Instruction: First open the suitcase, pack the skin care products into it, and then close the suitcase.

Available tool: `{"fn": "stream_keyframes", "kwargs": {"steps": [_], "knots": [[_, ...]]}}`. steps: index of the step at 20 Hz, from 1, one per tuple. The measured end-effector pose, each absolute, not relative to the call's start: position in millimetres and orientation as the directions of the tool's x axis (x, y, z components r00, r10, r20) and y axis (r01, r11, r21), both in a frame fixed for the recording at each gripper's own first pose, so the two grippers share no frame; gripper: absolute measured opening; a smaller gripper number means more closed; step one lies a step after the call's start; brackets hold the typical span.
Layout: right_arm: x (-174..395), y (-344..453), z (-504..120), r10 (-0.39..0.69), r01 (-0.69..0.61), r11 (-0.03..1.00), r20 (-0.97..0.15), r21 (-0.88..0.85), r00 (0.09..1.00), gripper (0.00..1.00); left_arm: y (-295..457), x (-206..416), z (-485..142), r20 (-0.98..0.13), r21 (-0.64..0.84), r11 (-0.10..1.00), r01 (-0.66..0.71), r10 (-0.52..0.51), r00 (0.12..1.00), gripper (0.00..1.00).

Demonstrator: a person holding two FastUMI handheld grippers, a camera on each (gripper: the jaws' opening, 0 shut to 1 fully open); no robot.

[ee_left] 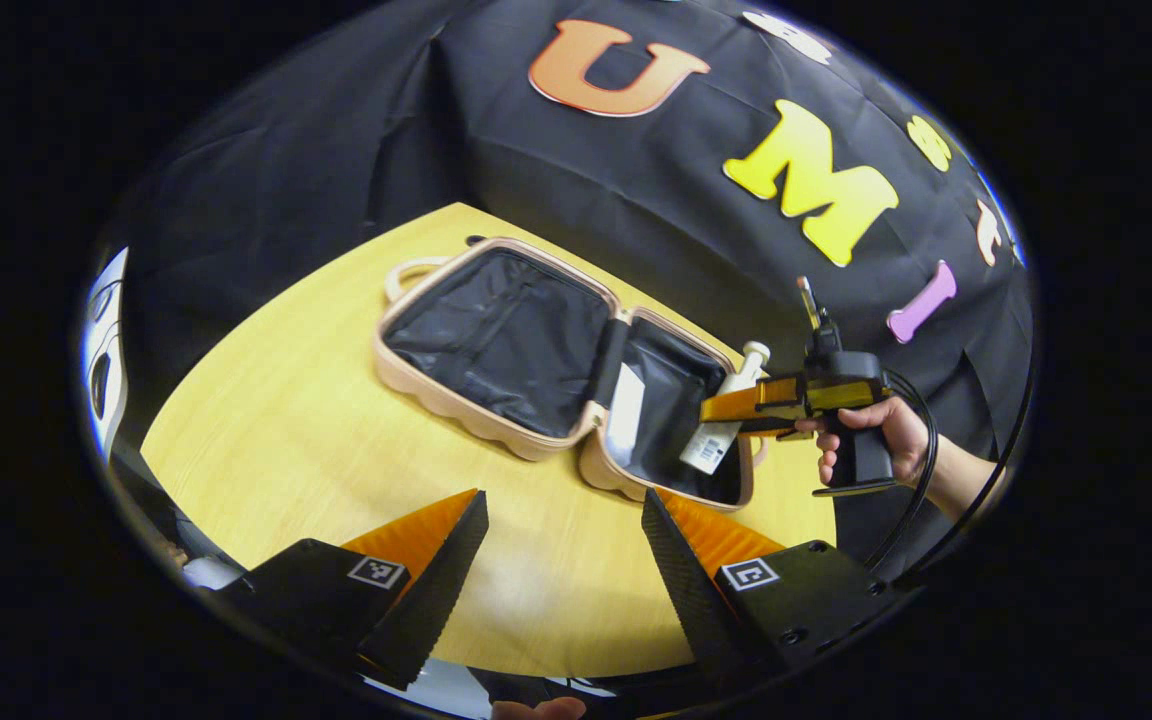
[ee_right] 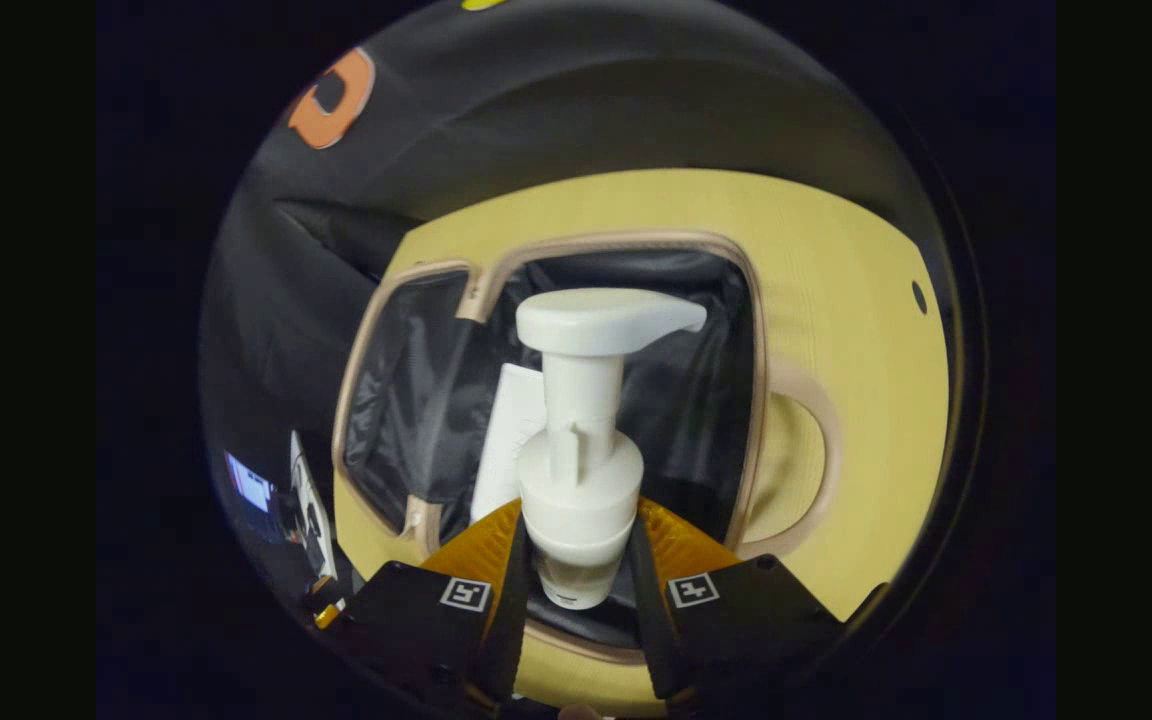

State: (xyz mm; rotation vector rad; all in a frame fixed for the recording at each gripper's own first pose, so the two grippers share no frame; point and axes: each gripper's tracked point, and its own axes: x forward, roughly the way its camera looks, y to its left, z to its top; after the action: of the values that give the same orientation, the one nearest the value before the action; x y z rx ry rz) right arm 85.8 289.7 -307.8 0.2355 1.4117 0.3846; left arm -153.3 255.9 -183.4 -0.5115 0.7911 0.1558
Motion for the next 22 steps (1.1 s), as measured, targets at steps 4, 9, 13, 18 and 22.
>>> {"fn": "stream_keyframes", "kwargs": {"steps": [4,9,13,18,22], "knots": [[79,292,-336,0.353,0.046,0.934,-0.935,0.354,0.025,0.47,274,-158,-179,-0.704,-0.383,0.856,-0.347,-0.028,0.71,0.98],[80,287,-353,0.288,0.081,0.954,-0.957,0.289,0.02,0.45,268,-153,-177,-0.691,-0.369,0.884,-0.288,-0.053,0.721,0.99],[80,287,-353,0.262,0.073,0.962,-0.964,0.265,0.038,0.51,262,-151,-177,-0.693,-0.357,0.896,-0.266,-0.063,0.718,0.98],[74,285,-318,0.292,0.006,0.955,-0.947,0.295,0.132,0.65,268,-142,-171,-0.666,-0.362,0.9,-0.245,-0.066,0.743,0.98],[67,258,-249,0.302,-0.175,0.952,-0.873,0.252,0.384,0.75,282,-125,-164,-0.598,-0.35,0.919,-0.181,-0.07,0.798,0.98]]}}
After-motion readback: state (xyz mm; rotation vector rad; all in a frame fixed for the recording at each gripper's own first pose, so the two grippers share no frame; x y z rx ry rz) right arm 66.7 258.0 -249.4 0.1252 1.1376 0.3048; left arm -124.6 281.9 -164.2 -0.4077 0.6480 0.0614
